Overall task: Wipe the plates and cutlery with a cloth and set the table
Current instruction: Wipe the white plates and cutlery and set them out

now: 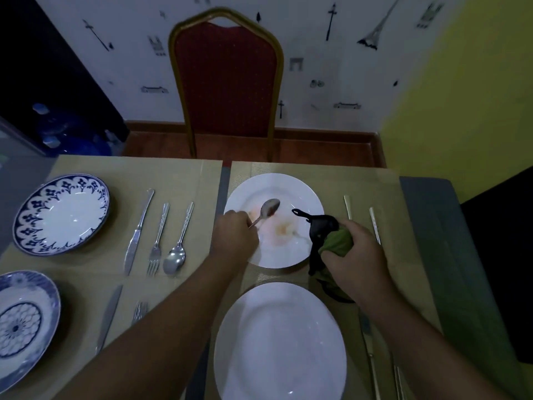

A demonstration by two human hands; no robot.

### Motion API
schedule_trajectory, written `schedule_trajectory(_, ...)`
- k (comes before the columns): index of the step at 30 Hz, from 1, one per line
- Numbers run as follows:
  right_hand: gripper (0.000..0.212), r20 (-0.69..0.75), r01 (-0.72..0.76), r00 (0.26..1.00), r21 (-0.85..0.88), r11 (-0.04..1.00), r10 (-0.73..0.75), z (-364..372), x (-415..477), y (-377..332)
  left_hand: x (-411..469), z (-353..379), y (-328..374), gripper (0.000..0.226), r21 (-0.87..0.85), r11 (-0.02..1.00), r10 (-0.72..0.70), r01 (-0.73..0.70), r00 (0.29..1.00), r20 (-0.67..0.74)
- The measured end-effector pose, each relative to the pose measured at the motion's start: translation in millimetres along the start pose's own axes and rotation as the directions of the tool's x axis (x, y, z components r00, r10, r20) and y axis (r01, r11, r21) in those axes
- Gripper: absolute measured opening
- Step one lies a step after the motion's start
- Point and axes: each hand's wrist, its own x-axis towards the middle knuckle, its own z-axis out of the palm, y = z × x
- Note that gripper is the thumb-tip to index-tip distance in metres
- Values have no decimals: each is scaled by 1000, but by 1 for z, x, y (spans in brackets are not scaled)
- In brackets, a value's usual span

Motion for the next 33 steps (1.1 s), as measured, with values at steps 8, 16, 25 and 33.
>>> schedule_trajectory(8, 53, -54, 131, 989, -120, 984, -138, 33, 10, -24, -34, -17, -13, 22, -111, 983, 149, -147, 989, 9)
schedule_trajectory(16, 56, 181, 348, 933, -223, 911, -312, 67, 13, -44, -54, -37, 4, 23, -757, 402, -131, 516, 850, 510)
schedule_trajectory(25, 48, 268, 325, 930, -278, 904, -251, 80, 9, -54, -44, -36, -20, 21, -716, 423, -87, 555, 812, 578)
schedule_trajectory(33, 43, -31, 69, 996, -256, 964, -79, 62, 49, -54, -44, -40, -25, 20, -725, 351, -91, 592, 792, 603)
